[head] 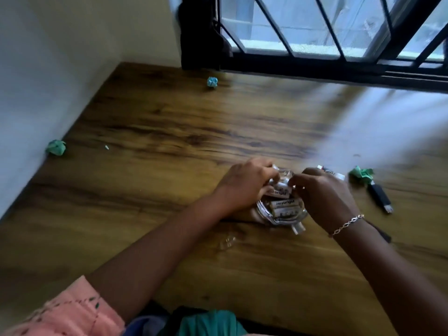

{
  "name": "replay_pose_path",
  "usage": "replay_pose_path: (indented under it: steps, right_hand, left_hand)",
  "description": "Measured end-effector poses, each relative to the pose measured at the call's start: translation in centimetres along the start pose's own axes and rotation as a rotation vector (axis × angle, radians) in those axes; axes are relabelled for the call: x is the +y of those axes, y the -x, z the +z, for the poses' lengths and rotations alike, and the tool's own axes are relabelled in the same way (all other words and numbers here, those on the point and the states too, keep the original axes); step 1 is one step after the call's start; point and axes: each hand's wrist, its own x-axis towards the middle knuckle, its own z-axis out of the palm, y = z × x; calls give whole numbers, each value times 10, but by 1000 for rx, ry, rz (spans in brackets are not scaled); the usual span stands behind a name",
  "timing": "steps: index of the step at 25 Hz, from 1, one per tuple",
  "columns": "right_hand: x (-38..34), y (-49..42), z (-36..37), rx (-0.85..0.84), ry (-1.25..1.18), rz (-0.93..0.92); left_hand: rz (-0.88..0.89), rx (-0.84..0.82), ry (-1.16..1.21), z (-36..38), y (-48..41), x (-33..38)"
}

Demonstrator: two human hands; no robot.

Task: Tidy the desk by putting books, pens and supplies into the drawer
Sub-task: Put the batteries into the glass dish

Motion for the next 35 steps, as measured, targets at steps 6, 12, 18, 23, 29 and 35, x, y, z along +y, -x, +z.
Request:
replay_pose_path:
  steps: [6,12,18,23,29,35]
  right_hand:
    - [-1,3,7,76,-28,-45]
    - [-10,1,13,-2,65,-95]
    - [-10,19,9,7,63,-144]
    - [-22,64,5,262,-163,-232]
    - [-99,118,33,302,-356,-482]
    - [-169,167,95,96,-395,-632]
  left_hand:
    - [-79,33,-155,-5,-4,17]
    - [-231,28,-266,1,-2,31]
    - [-290,195,-242,7,27,45]
    - [-256,539,-169,13,96,58]
    - [-433,990,-136,53,206,55]
    - [-818,1117,32,101,303,13]
